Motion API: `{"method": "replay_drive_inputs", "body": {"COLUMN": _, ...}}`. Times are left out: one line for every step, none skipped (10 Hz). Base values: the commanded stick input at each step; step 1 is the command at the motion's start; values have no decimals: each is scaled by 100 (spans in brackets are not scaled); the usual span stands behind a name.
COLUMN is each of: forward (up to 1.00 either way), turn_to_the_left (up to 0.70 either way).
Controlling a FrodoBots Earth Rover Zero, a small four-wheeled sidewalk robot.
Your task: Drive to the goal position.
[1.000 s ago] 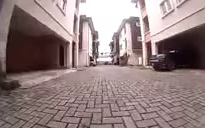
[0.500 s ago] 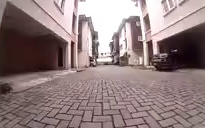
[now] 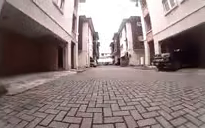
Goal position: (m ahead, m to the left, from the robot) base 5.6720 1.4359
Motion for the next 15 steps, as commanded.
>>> {"method": "replay_drive_inputs", "body": {"forward": 70, "turn_to_the_left": 0}}
{"method": "replay_drive_inputs", "body": {"forward": 70, "turn_to_the_left": 0}}
{"method": "replay_drive_inputs", "body": {"forward": 70, "turn_to_the_left": 0}}
{"method": "replay_drive_inputs", "body": {"forward": 70, "turn_to_the_left": 0}}
{"method": "replay_drive_inputs", "body": {"forward": 70, "turn_to_the_left": 0}}
{"method": "replay_drive_inputs", "body": {"forward": 70, "turn_to_the_left": 0}}
{"method": "replay_drive_inputs", "body": {"forward": 70, "turn_to_the_left": 0}}
{"method": "replay_drive_inputs", "body": {"forward": 70, "turn_to_the_left": 0}}
{"method": "replay_drive_inputs", "body": {"forward": 70, "turn_to_the_left": 0}}
{"method": "replay_drive_inputs", "body": {"forward": 70, "turn_to_the_left": 0}}
{"method": "replay_drive_inputs", "body": {"forward": 70, "turn_to_the_left": 0}}
{"method": "replay_drive_inputs", "body": {"forward": 70, "turn_to_the_left": 0}}
{"method": "replay_drive_inputs", "body": {"forward": 70, "turn_to_the_left": 0}}
{"method": "replay_drive_inputs", "body": {"forward": 70, "turn_to_the_left": 0}}
{"method": "replay_drive_inputs", "body": {"forward": 70, "turn_to_the_left": 0}}
